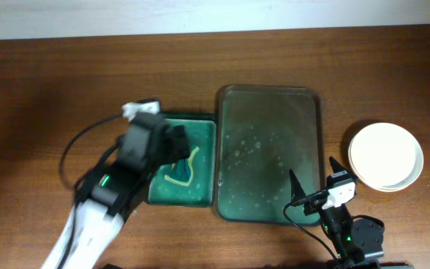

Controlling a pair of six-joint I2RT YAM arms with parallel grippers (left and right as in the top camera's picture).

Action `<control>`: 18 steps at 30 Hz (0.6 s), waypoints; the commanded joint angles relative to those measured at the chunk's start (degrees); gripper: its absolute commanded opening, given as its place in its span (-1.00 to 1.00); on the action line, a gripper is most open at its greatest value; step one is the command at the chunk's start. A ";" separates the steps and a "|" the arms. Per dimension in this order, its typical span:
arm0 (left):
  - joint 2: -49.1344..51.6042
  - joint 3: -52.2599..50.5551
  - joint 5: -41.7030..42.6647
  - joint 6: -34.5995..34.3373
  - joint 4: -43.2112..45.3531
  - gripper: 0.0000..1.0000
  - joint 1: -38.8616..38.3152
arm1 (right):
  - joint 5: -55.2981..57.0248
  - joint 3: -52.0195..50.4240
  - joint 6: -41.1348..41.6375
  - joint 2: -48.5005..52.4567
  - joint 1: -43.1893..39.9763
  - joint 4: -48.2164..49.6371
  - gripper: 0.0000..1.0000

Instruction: Clean dirty plates on tray and stack at the side

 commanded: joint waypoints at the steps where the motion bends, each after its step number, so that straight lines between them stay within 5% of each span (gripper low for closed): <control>1: -14.75 -13.90 2.56 0.74 9.99 0.99 7.98 | -0.35 -0.31 -0.35 -0.33 0.55 -0.28 0.97; 10: -51.82 -39.87 5.31 0.79 23.78 0.99 23.82 | -0.35 -0.31 -0.35 -0.33 0.55 -0.28 0.97; 18: -64.19 -56.59 5.31 2.69 36.83 0.99 24.87 | -0.33 -0.31 -0.35 -0.33 0.55 -0.28 0.96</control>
